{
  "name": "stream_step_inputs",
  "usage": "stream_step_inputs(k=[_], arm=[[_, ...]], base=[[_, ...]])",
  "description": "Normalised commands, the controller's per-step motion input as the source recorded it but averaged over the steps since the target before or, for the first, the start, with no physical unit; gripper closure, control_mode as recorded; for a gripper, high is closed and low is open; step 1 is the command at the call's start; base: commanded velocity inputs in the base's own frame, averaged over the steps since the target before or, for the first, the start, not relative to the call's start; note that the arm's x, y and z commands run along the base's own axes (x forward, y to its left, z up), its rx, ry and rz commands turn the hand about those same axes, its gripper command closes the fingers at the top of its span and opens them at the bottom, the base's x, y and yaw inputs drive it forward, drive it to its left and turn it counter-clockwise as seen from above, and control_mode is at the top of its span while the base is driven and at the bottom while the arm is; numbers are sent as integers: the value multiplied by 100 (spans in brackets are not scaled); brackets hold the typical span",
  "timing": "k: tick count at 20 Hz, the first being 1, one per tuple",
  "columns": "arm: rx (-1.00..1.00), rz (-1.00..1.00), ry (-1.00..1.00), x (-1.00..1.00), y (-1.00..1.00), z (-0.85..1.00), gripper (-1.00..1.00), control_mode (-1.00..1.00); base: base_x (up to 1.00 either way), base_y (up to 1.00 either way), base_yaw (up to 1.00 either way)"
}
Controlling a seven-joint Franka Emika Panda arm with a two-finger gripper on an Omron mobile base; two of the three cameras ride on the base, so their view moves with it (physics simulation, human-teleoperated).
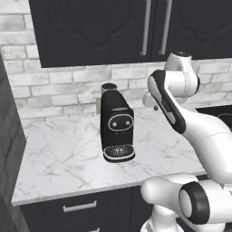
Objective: Open the cabinet and move the ladle to the pot. Then close the cabinet.
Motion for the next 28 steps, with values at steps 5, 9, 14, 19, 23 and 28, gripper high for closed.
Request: stream_step_inputs(k=[5,9,14,19,23,28], arm=[[-11,5,-22,-17,0,5,-100,-100],[-19,15,-47,-50,-3,36,-100,-100],[-5,14,-40,-48,0,48,-100,-100],[0,7,-32,-13,0,68,-100,-100],[1,4,-29,-1,0,79,-100,-100],[8,0,-23,1,0,86,-100,-100]], base=[[0,0,0],[0,0,0],[0,0,0],[0,0,0],[0,0,0],[0,0,0]])
